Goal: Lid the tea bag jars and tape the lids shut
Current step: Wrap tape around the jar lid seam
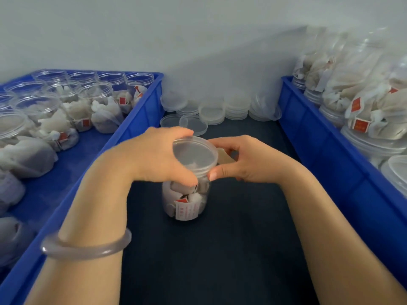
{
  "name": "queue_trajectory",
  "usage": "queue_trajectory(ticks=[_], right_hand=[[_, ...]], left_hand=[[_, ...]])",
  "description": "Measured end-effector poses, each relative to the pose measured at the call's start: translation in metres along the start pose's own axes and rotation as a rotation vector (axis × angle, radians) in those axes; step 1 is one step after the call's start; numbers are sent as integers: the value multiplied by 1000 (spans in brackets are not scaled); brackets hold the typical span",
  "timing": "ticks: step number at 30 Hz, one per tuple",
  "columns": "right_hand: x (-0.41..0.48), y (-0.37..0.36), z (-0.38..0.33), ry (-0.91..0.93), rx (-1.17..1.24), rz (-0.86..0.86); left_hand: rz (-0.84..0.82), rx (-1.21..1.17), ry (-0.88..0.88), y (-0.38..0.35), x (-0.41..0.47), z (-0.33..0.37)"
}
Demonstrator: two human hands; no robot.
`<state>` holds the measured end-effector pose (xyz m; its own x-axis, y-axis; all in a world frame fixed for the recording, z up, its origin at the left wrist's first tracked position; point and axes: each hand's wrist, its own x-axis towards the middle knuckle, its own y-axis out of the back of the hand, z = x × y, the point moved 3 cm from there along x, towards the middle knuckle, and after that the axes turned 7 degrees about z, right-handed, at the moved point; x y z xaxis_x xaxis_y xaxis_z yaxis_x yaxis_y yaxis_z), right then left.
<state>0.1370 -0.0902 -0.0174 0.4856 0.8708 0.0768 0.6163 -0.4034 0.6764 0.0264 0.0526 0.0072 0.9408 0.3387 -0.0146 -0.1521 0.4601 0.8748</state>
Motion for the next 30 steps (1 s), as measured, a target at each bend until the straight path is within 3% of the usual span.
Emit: queue_trajectory(ticks=[2,4,8,13,18,25,30], right_hand=[[1,-3,-6,24,-33,26],[-1,-4,-11,50,-87,8],[-6,5,-3,-25,-118,-39],[-5,10,11,-168,44,147],[-5,16,15,-154,111,195],[-8,23,13,-147,83,123],[-4,18,9,-94,-16,198]], left_hand=[[-55,271,23,5,6,19],[-117,340,12,0,11,31],[-112,211,-47,-10,14,27],[-47,94,-182,-15,24,29],[52,26,-188,-20,36,34],[-23,34,-210,-16,37,31],[-30,16,-219,-17,35,28]])
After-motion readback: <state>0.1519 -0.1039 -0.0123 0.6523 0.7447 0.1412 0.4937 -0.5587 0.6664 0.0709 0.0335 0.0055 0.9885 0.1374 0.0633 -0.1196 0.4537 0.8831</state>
